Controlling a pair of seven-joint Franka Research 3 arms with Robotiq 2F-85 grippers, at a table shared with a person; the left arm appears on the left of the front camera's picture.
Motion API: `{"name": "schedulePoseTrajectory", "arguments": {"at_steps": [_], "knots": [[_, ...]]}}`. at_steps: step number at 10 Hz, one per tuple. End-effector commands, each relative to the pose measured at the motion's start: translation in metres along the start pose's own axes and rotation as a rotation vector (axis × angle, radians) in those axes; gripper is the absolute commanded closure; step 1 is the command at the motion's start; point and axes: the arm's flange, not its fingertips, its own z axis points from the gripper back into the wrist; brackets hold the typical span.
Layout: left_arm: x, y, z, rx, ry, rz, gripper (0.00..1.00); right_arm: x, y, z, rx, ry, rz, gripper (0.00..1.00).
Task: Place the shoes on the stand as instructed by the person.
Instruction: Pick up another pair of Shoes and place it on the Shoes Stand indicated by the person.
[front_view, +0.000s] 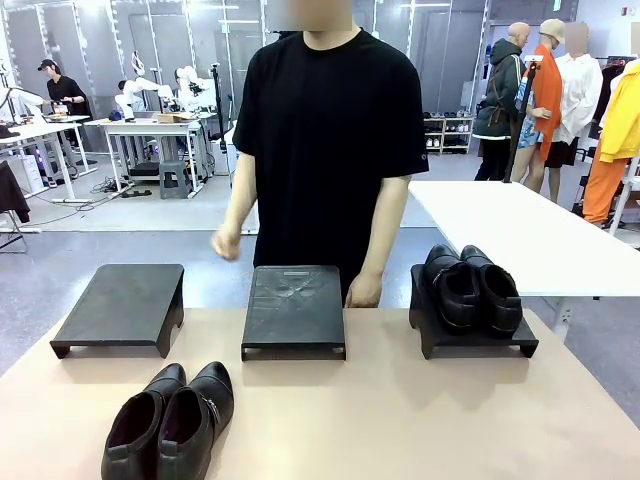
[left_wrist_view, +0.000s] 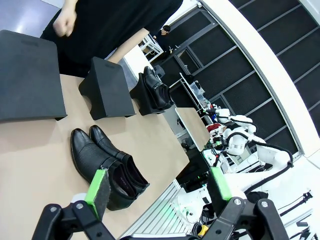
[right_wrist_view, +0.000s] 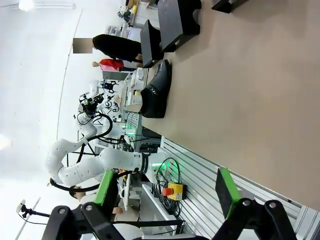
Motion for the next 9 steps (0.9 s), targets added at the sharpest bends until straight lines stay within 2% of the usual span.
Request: {"name": "schedulePoseTrajectory", "arguments": {"at_steps": [1, 9], "knots": [[0.0019, 0.0002, 0.001, -0.013, -0.002, -0.021, 0.0, 0.0, 0.0062, -0.0003, 0.011, -0.006, 0.001, 0.0], [0.0019, 0.0002, 0.001, -0.013, -0.002, -0.021, 0.0, 0.0, 0.0062, -0.0003, 0.011, -0.006, 0.001, 0.0]]}}
